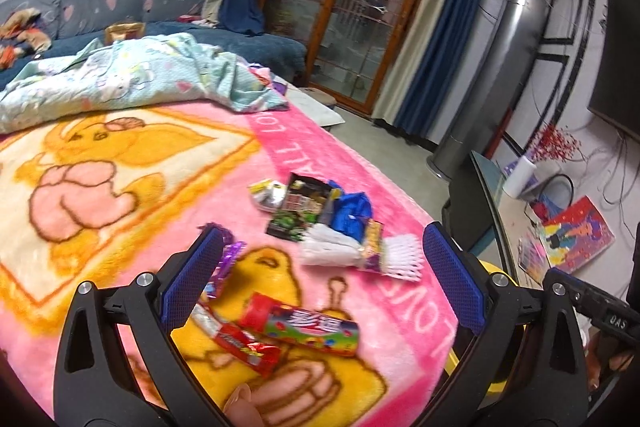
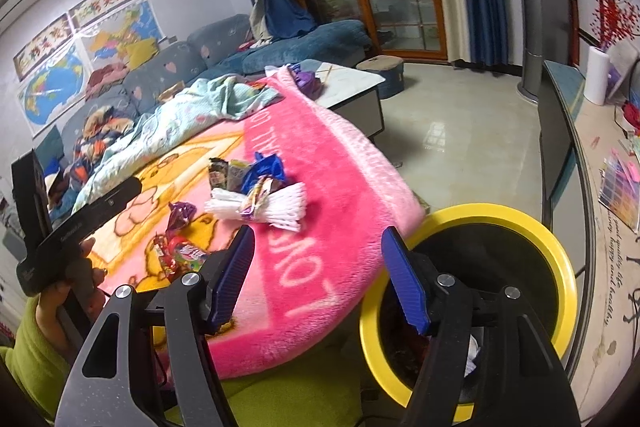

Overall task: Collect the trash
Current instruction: 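Grasp the purple candy wrapper with the left gripper while the right gripper grasps the yellow snack packet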

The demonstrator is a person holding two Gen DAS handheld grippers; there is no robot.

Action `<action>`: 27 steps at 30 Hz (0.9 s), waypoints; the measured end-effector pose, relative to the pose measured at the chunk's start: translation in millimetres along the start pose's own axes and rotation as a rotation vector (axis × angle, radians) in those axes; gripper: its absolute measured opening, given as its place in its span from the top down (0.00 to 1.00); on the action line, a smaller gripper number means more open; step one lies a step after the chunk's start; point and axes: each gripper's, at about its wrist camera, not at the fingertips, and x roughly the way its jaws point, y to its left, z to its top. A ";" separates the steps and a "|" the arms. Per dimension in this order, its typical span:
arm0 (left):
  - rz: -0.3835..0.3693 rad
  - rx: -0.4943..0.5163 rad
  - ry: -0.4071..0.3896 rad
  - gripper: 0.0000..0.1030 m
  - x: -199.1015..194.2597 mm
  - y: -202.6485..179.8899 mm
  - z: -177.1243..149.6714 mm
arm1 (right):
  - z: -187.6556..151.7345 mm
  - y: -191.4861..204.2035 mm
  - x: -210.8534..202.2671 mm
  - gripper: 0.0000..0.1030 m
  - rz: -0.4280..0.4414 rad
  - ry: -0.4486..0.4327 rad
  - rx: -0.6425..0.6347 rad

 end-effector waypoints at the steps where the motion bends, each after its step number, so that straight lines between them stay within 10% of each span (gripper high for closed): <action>1: 0.004 -0.005 0.001 0.11 0.2 3.1 0.4 | 0.6 4.1 2.5 0.38 0.003 0.005 -0.009; 27: 0.090 -0.052 0.088 0.23 25.5 63.3 -8.5 | 15.1 73.1 84.9 0.39 0.058 0.102 -0.182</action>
